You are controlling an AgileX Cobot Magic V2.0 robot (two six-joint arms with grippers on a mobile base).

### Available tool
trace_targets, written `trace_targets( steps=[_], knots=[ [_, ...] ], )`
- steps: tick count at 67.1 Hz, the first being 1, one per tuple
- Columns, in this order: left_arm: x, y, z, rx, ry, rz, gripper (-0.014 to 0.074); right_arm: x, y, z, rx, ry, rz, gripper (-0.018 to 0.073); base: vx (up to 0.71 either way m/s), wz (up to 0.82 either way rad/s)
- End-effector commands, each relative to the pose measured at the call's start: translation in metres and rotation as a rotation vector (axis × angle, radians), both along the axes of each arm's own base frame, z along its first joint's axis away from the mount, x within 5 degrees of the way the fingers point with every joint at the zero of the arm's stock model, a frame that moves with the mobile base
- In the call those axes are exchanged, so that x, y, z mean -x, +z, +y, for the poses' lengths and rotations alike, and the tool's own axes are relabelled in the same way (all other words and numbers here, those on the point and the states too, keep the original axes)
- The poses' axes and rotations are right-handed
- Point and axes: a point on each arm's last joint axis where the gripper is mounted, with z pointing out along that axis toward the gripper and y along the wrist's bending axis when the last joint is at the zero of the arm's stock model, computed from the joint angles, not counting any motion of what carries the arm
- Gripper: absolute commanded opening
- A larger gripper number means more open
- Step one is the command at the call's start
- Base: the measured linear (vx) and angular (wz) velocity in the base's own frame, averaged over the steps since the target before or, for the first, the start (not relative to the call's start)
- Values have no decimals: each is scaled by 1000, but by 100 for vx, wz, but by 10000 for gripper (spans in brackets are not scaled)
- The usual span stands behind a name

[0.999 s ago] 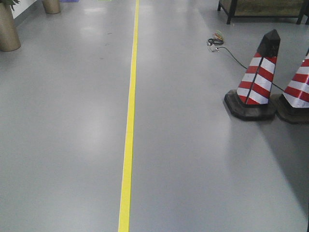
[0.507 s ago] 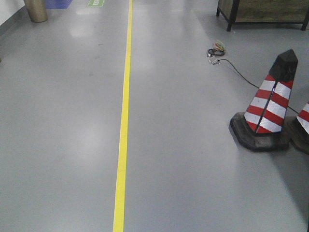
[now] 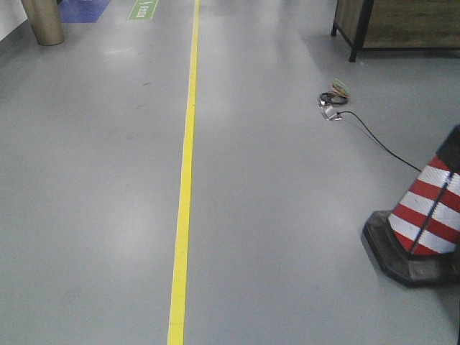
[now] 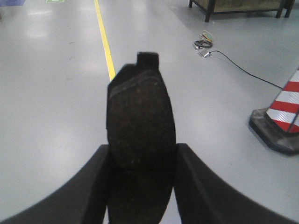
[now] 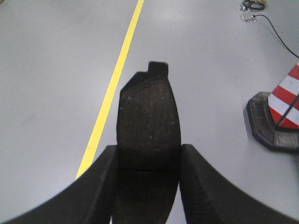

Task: Move and align brake pads A on conveyor
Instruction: 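Drive past the red-and-white cones toward the conveyor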

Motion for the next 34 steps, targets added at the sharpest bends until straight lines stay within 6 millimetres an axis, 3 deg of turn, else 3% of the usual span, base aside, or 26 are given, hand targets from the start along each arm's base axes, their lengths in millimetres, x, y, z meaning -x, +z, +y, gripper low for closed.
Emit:
trace_targets(
  steps=[1,34],
  knots=[
    [-2,16,-2,20,-18,-104,-6,-4,16,0,-6,-7,-110,-4,58,8],
    [-2,16,-2,20,-18,-104,-6,-4,16,0,-6,-8,-111,-4,44,-4]
  ],
)
